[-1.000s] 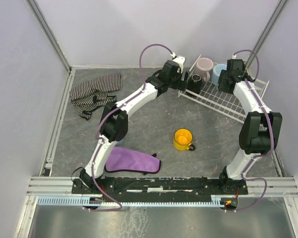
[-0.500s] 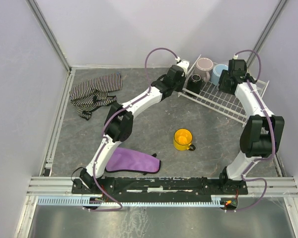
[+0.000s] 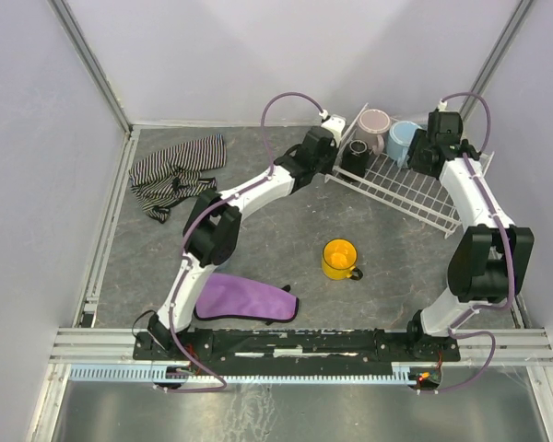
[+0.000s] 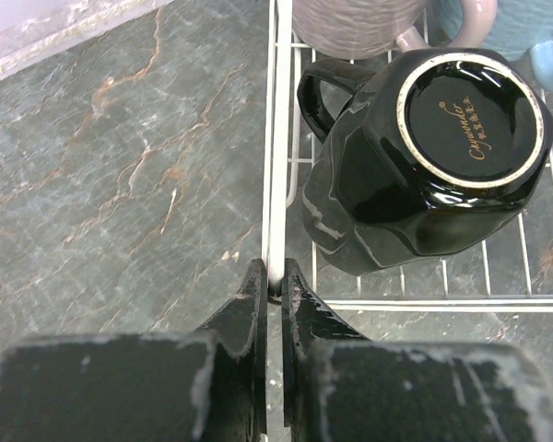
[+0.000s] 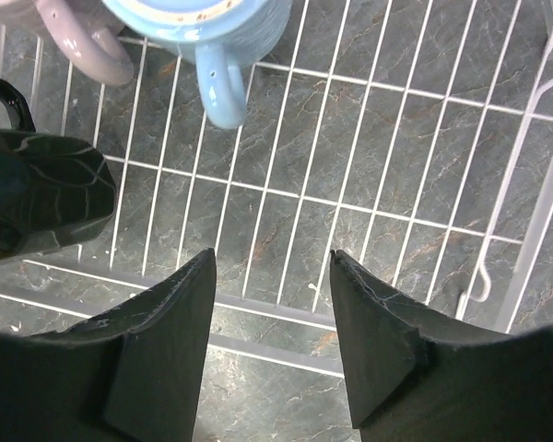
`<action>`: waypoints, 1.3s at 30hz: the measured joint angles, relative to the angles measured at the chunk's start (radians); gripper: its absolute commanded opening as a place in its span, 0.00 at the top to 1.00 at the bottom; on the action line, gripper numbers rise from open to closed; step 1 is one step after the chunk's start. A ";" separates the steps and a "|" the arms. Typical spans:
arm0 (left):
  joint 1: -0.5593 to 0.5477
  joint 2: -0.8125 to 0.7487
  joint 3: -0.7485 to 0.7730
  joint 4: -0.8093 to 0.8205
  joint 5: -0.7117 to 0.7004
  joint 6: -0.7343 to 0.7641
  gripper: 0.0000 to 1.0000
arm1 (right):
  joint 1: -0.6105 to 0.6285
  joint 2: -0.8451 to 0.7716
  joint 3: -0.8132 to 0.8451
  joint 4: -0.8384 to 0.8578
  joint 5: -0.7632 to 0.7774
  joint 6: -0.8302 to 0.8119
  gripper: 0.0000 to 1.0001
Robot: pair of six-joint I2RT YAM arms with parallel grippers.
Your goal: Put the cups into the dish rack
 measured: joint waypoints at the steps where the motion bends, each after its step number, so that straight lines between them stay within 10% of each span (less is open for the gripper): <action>1: 0.002 -0.011 -0.016 0.002 -0.001 0.000 0.97 | 0.000 -0.006 0.000 0.000 0.000 0.002 0.39; 21: 0.079 -0.248 -0.370 0.063 -0.022 0.000 0.96 | -0.003 -0.030 0.042 -0.088 -0.017 0.021 0.38; 29: 0.103 -0.317 -0.409 0.002 -0.043 -0.039 0.41 | -0.003 -0.040 0.055 -0.138 -0.092 0.024 0.39; 39: 0.089 -0.570 -0.472 -0.114 -0.010 -0.074 0.37 | 0.006 -0.132 0.055 -0.178 -0.133 0.032 0.38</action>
